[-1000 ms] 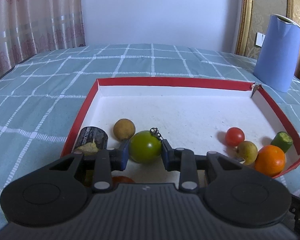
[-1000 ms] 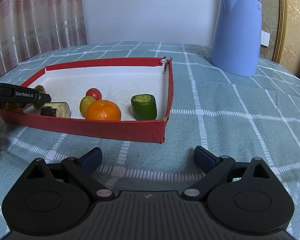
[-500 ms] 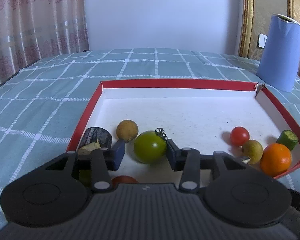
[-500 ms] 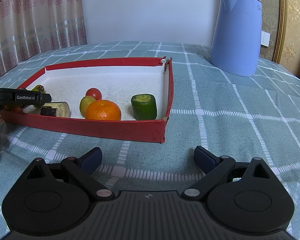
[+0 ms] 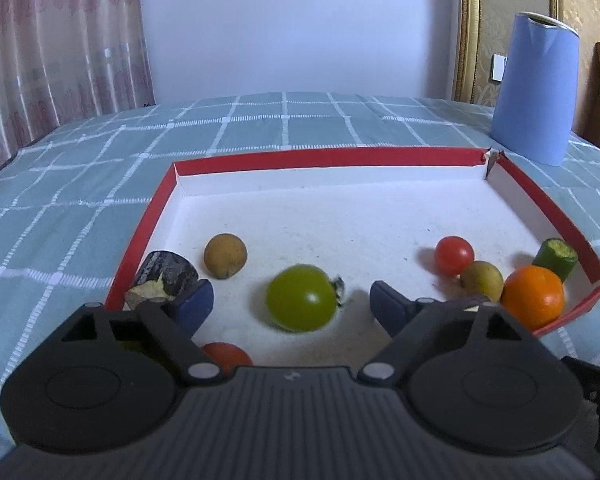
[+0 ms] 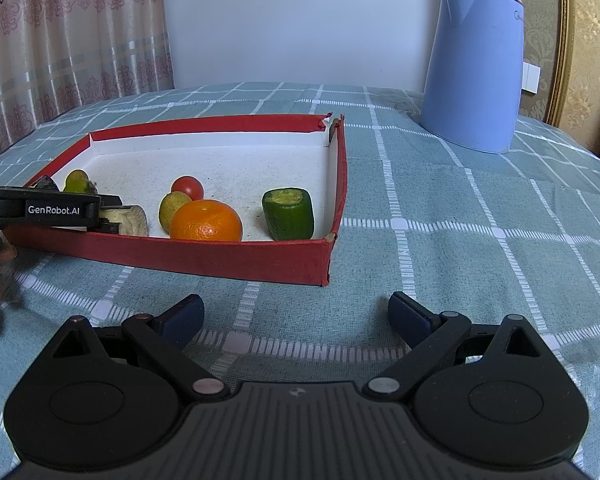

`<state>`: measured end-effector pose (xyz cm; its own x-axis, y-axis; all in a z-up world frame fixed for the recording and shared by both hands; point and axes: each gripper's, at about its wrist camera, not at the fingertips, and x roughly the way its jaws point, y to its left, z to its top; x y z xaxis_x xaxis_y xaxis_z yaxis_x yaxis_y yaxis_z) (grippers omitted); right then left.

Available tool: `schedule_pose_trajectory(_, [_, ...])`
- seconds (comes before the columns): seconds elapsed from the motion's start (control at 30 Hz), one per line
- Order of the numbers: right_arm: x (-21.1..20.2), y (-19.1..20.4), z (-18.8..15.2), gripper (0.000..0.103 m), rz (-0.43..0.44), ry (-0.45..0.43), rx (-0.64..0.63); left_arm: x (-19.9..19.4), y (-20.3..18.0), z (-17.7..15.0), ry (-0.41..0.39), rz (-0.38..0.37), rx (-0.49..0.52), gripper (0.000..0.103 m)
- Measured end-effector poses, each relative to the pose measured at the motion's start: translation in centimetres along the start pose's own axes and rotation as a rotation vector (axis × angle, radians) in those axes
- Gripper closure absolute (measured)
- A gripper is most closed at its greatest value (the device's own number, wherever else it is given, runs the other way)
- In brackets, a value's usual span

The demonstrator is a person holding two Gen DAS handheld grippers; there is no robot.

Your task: Organize fruits

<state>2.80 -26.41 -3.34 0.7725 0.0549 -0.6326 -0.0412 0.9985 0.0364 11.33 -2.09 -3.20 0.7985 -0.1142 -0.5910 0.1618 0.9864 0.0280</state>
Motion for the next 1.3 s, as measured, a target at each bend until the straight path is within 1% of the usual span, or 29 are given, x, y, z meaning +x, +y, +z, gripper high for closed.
schedule_pose_trajectory(0.2, [0.0, 0.0, 0.0, 0.004, 0.000, 0.000, 0.000, -0.7, -0.1, -0.3, -0.010, 0.021, -0.006, 0.019])
schedule_pose_trajectory(0.3, [0.0, 0.0, 0.0, 0.004, 0.000, 0.000, 0.000, -1.2, -0.1, -0.5, -0.015, 0.020, -0.012, 0.019])
schedule_pose_trajectory(0.43, [0.0, 0.0, 0.0, 0.004, 0.000, 0.000, -0.001, -1.9, -0.3, -0.8, -0.027, 0.047, -0.009, 0.019])
schedule_pose_trajectory(0.6, [0.0, 0.0, 0.0, 0.003, -0.004, 0.002, -0.002, -3.4, 0.3, -1.0, -0.020, 0.022, -0.050, 0.020])
schedule_pose_trajectory(0.67, [0.1, 0.1, 0.0, 0.002, -0.008, 0.004, -0.004, -4.4, 0.3, -1.1, -0.030, 0.025, -0.051, 0.020])
schedule_pose_trajectory(0.7, [0.1, 0.1, 0.0, 0.001, -0.015, 0.005, 0.000, -4.9, 0.2, -1.2, -0.038, 0.032, -0.048, 0.018])
schedule_pose_trajectory(0.73, [0.2, 0.2, 0.0, 0.000, -0.018, 0.008, 0.001, -5.4, 0.0, -1.4, -0.045, 0.045, -0.039, 0.014])
schedule_pose_trajectory(0.8, [0.1, 0.3, 0.1, 0.000, -0.032, 0.011, 0.014, -6.6, -0.3, -1.6, -0.057, 0.085, -0.021, 0.009])
schedule_pose_trajectory(0.87, [-0.3, 0.8, 0.1, 0.000, -0.042, 0.011, 0.038, -7.8, -0.4, -1.8, -0.066, 0.104, -0.012, 0.008])
schedule_pose_trajectory(0.97, [-2.0, 2.5, 0.2, 0.000, -0.017, -0.028, 0.012, -9.5, 0.0, -2.0, -0.071, 0.104, -0.043, 0.005])
schedule_pose_trajectory(1.0, [-2.7, 3.1, 0.3, 0.000, -0.024, -0.047, 0.003, -10.1, 0.0, -2.1, -0.074, 0.103, -0.048, 0.002])
schedule_pose_trajectory(1.1, [-4.8, 4.8, 0.5, 0.000, -0.049, -0.112, -0.024, -11.7, 0.0, -2.4, -0.088, 0.113, -0.058, 0.000])
schedule_pose_trajectory(1.2, [-5.6, 6.0, 0.5, 0.000, -0.065, -0.118, -0.051, -12.9, -0.2, -2.7, -0.100, 0.122, -0.054, 0.000])
schedule_pose_trajectory(1.3, [-5.4, 6.4, 0.4, 0.000, -0.045, -0.098, -0.044, -13.4, -0.2, -2.8, -0.094, 0.105, -0.061, 0.000])
